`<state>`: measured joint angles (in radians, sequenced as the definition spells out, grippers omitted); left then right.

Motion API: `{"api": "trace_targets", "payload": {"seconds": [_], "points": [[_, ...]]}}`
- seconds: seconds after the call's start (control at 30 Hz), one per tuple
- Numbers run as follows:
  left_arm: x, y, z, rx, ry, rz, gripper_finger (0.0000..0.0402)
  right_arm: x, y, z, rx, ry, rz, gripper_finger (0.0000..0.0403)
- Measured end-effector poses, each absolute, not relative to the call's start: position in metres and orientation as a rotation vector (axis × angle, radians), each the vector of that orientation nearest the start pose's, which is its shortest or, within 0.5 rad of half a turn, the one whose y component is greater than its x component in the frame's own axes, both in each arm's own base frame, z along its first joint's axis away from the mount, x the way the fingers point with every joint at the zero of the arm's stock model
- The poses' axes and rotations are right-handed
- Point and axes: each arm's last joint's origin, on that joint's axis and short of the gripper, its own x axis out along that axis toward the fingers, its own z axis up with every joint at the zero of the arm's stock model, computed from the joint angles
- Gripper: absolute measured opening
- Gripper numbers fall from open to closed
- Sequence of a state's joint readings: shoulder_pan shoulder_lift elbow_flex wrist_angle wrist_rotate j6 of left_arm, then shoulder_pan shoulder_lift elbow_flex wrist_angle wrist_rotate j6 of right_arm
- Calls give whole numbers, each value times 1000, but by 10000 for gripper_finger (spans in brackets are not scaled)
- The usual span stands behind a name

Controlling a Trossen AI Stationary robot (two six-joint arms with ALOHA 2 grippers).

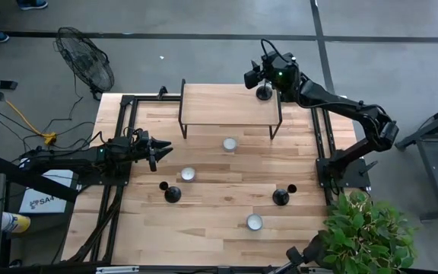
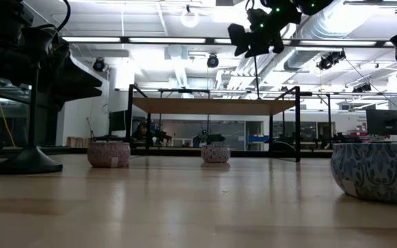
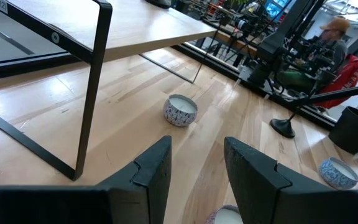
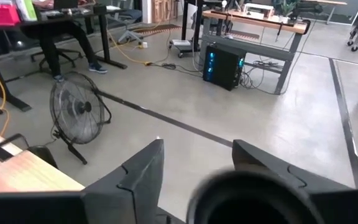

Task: Pick & Place candle stick holders
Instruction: Put the top black candle holder on the shelf

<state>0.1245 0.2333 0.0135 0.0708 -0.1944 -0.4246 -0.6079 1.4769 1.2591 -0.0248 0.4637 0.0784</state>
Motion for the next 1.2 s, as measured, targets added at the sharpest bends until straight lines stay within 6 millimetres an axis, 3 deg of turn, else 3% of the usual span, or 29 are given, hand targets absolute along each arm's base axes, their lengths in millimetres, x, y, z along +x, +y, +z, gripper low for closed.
{"api": "trace_targets", "payload": {"seconds": [0.7,1.2], "points": [[109,19,155,-415,82,343,145,244,-188,374,67,198,-1155,189],[109,19,155,-415,83,344,145,241,-185,377,24,231,-1150,202]]}}
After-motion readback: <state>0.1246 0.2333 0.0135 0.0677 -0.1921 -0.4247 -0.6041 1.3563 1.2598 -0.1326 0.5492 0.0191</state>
